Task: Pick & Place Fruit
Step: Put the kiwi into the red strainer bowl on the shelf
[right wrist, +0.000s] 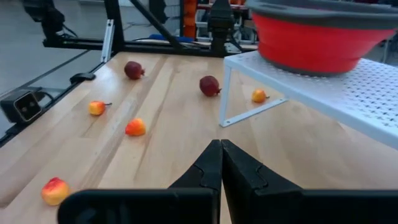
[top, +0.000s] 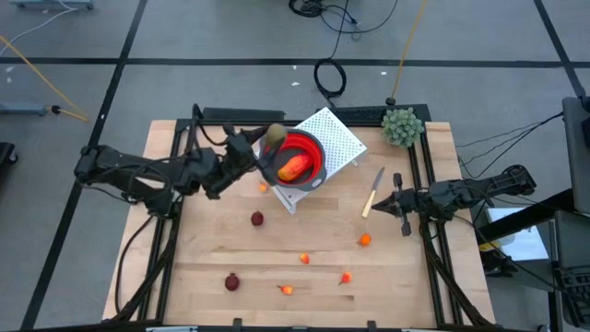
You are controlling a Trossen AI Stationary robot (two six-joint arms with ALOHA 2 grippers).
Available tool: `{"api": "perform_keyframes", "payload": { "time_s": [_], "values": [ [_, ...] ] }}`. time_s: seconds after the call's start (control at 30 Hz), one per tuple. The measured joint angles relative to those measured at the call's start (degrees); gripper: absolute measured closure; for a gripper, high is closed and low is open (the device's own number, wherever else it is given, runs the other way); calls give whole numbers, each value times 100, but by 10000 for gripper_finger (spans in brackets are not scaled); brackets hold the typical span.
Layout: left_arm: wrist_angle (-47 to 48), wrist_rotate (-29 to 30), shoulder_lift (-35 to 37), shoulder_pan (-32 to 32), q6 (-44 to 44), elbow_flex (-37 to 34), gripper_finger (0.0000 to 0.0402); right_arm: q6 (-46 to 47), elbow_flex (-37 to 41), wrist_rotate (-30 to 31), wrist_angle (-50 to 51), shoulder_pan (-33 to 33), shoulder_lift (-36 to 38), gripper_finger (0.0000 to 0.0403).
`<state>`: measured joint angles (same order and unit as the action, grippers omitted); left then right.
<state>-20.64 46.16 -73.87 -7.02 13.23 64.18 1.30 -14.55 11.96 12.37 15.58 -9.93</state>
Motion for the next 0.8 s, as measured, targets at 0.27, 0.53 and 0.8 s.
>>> {"api": "perform_keyframes", "payload": {
  "time_s": [0.27,0.53,0.8],
  "values": [
    [6,-812,0,491,-321,0,205,0,0,35,-49,0,0,403],
    [91,-1531,0,912,-762,-1,183,0,0,478,-104,0,2,403],
    [132,-1968,-60,1128,-999,0,204,-33,0,481,-97,0,0,403]
  ]
}}
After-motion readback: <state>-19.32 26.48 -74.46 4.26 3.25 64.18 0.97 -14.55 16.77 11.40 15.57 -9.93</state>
